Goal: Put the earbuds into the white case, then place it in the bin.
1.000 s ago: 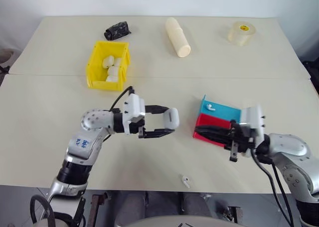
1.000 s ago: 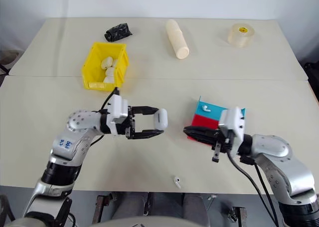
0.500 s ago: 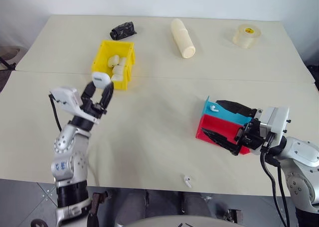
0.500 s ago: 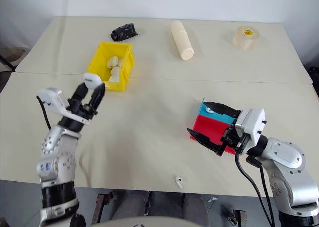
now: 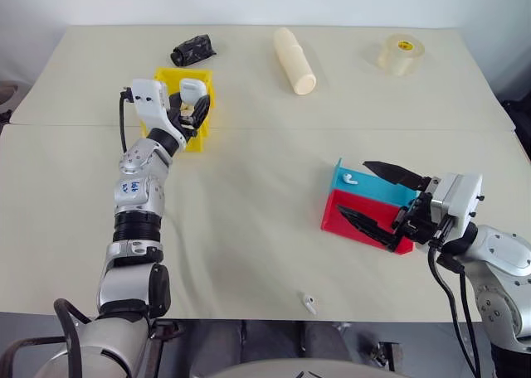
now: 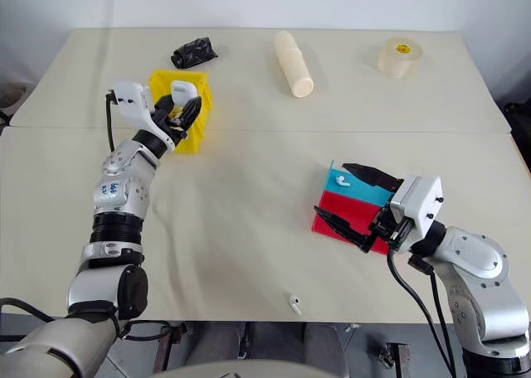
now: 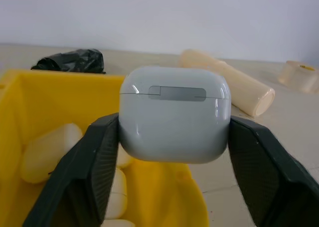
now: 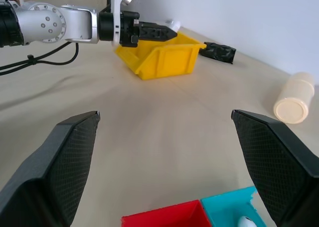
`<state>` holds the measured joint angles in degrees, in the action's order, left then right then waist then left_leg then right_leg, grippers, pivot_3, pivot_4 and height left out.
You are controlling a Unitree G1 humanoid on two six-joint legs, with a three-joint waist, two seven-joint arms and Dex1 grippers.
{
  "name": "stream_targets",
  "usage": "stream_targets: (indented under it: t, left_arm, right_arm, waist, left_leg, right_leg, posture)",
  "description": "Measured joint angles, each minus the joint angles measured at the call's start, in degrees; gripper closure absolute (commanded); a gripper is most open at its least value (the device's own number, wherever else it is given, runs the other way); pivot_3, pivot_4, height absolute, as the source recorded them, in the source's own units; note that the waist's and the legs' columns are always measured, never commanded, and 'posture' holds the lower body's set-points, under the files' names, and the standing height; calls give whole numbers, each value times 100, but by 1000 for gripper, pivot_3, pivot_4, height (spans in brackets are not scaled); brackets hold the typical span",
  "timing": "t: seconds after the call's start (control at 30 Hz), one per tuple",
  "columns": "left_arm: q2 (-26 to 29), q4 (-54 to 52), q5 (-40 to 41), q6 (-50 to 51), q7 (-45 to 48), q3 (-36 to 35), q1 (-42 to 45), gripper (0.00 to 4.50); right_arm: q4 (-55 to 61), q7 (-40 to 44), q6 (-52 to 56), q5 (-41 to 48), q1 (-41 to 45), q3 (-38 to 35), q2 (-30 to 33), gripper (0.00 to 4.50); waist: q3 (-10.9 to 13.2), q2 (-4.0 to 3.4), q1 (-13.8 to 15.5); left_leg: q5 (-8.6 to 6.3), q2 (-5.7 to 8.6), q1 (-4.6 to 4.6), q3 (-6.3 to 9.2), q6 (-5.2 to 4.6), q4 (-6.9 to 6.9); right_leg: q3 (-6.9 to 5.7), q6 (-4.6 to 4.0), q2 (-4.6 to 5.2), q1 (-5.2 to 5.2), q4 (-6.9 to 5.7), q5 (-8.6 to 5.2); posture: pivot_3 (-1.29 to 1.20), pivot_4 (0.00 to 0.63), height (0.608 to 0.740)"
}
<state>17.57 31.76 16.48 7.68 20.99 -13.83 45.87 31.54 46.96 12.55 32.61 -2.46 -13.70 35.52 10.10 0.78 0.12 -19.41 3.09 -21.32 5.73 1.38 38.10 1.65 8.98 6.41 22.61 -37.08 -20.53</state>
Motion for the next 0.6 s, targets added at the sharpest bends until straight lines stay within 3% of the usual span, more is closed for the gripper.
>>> stream_targets:
  t: [0.43,0.6]
  left_arm:
    - [404,-1875,254,413,-188,-410,-1248,51]
    - [868,-2534,988,824,1025,-429,-1938,51]
  right_arm:
    - [-106,-18,-139,-56,-134,-71,-1,0]
    - [-314,201,-140,-49,-109,-85,162,0]
  waist:
    - [-1,-1,-2]
    - [-1,-2,-15]
  left_leg:
    - [1,-22,2,1,-1,16]
    - [1,-26,2,1,-1,13]
  right_leg:
    - [4,0,5,-2,7,0]
    - [4,0,7,-3,9,0]
  posture:
    - [0,150,740]
    - [0,150,740]
